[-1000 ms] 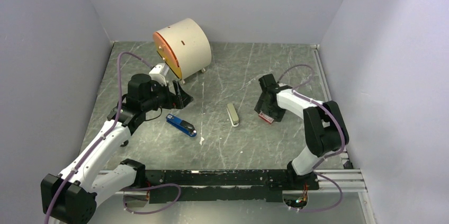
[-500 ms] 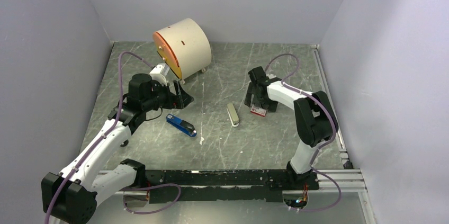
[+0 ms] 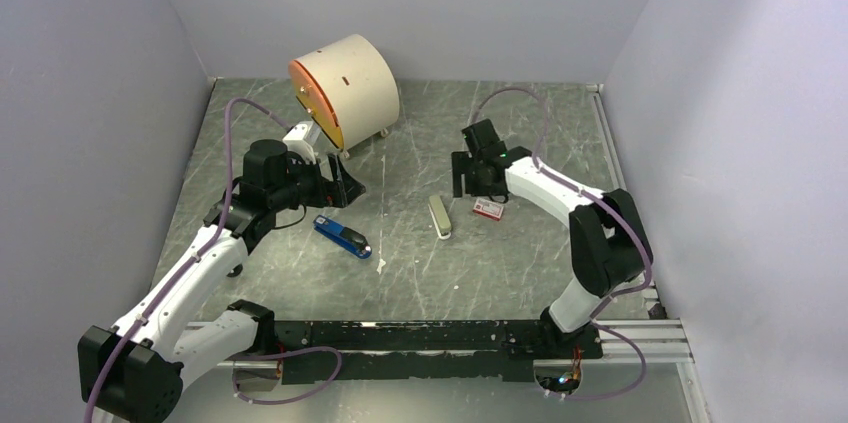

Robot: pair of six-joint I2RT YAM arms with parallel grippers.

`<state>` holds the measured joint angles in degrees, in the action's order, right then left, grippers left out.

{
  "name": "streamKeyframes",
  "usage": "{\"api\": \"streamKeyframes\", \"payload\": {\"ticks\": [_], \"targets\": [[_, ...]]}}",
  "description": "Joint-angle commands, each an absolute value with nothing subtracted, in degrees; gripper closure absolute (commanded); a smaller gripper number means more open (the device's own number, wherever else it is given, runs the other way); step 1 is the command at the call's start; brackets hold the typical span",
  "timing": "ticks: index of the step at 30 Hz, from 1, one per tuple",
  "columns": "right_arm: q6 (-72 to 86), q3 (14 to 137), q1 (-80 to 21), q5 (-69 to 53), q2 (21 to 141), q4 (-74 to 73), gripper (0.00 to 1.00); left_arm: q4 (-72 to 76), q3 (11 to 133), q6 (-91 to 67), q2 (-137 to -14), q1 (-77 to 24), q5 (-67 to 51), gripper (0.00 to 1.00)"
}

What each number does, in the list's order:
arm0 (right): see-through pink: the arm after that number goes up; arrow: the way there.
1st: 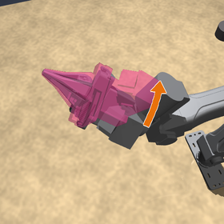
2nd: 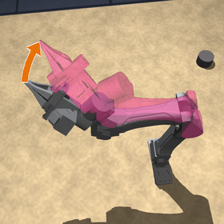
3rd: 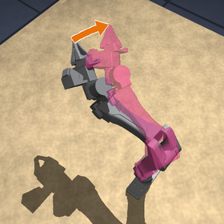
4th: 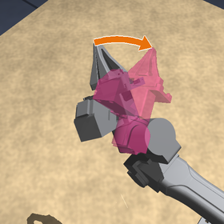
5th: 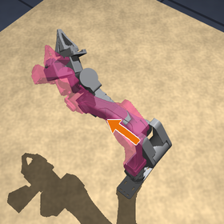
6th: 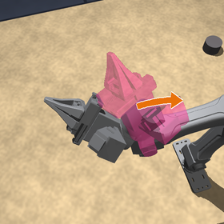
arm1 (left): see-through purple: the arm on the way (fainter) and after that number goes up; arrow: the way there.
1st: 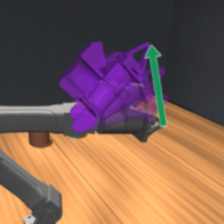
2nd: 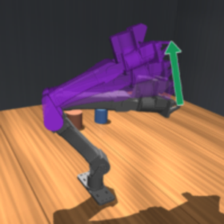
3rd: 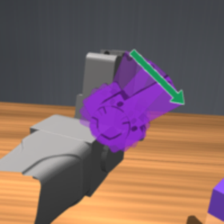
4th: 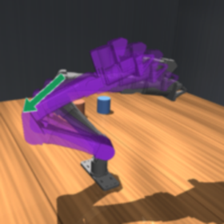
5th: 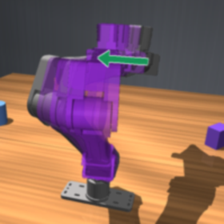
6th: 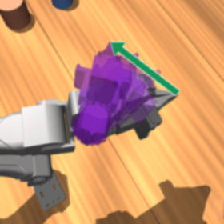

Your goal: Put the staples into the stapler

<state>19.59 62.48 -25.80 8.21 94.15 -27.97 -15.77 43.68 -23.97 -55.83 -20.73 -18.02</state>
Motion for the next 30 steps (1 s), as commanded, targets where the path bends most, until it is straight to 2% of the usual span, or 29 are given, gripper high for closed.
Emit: {"api": "streamKeyframes", "payload": {"ticks": [1,5,10,13,19,23,27,30], "targets": [[18.95,63.81,-30.68,1.14,94.91,-26.53,0.23,-14.86,45.18,-24.15,-55.54,-21.01,-19.27,0.05],[20.12,63.93,-34.95,-2.35,95.33,-24.72,0.1,-15.39,45.3,-23.87,-55.44,-21.0,-18.46,0.05],[21.1,66.24,-37.7,-0.3,99.54,-25.77,0.06,-15.6,45.18,-23.84,-55.36,-21.01,-18.05,0.06],[21.56,68.52,-39.23,3.83,103.14,-28.62,0.12,-16.11,45.34,-23.73,-55.29,-20.99,-17.64,0.06],[22.65,70.82,-42.22,8.24,107.06,-31.39,0.36,-16.96,45.7,-23.23,-54.76,-21.01,-16.32,0.06],[23.26,73.81,-43.87,11.87,110.48,-34.53,0.4,-17.29,45.7,-23.13,-54.62,-21.01,-16.07,0.06],[23.89,75.08,-44.53,9.68,111.57,-33.73,0.5,-18.19,46.04,-22.71,-54.42,-21.0,-15.45,0.07],[25.43,76.71,-45.52,7.63,112.24,-32.26,0.53,-18.69,46.27,-22.42,-53.94,-21.01,-14.3,0.07]]}}
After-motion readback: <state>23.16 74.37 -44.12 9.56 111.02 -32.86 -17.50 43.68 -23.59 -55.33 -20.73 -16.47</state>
